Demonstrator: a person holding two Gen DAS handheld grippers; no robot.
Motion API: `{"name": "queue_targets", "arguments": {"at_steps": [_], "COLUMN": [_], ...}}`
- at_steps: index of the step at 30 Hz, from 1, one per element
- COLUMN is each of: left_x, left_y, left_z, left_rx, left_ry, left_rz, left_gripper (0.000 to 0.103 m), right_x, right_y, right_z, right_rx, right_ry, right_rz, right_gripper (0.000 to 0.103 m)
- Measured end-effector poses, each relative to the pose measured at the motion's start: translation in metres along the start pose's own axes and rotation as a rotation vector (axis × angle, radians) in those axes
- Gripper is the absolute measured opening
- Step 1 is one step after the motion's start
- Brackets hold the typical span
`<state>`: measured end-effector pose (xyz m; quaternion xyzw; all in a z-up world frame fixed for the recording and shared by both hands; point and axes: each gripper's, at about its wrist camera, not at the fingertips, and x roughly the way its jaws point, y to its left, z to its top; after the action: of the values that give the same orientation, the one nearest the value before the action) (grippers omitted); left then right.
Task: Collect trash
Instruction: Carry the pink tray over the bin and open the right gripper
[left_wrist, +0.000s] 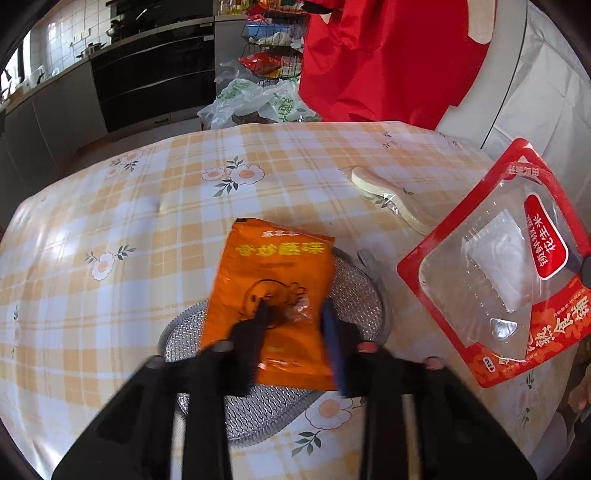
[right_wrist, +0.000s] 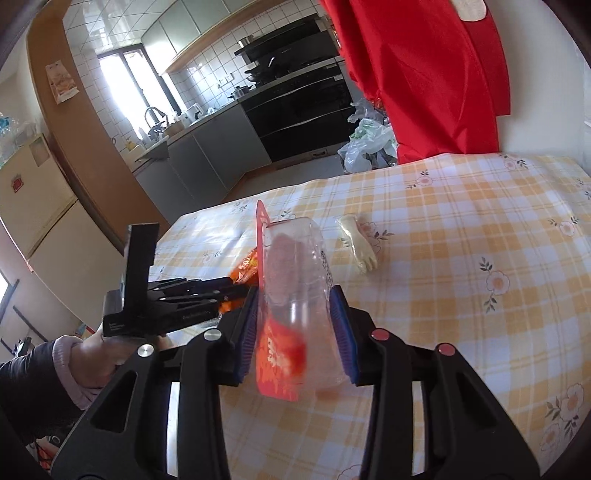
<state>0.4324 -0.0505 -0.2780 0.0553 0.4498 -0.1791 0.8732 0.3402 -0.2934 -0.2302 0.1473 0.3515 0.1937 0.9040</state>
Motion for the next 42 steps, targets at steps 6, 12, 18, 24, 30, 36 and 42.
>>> {"name": "queue_targets", "arguments": {"at_steps": [6,12,18,24,30,36,42], "left_x": [-0.024,-0.061,-0.116,-0.180,-0.243,-0.296,-0.335], "left_y": [-0.011,-0.009,-0.015,-0.028,-0.044,-0.061,-0.069], "left_z": [-0.008,-0.018,-0.032,-0.053,-0.087,-0.126,-0.161], "left_rx": [0.043,-0.013,-0.047,-0.068,-0.074,-0.097,-0.142], "left_ry": [-0.029,-0.080,-0.149,-0.226,-0.292,-0.338,-0.375], "left_rz": [-0.022,-0.081,-0.132,-0.175,-0.180,-0.186,-0.181], "left_gripper": [0.005,0.004,0.004,0.004,0.004,0.004,0.004], "right_x": [-0.009,-0.023,-0.054,-0.094,-0.140,-0.178,-0.212], "right_y": [0.001,0.003,0.019,0.039,0.065,0.089,0.109], "right_z": [-0.005,-0.006,-0.011,-0.019,-0.033,-0.055,-0.081], "right_rx": [0.011,0.017,0.005,-0.007,-0.043,-0.071,-0.096], "right_ry": [-0.010,-0.028,-0.060,-0.098,-0.138,-0.150,-0.151], "right_rz": [-0.036,-0.063,-0.077,-0.067,-0.052,-0.027,-0.011], "right_gripper": [0.040,0.040,0.040,0.040,0.040,0.040,0.040]}}
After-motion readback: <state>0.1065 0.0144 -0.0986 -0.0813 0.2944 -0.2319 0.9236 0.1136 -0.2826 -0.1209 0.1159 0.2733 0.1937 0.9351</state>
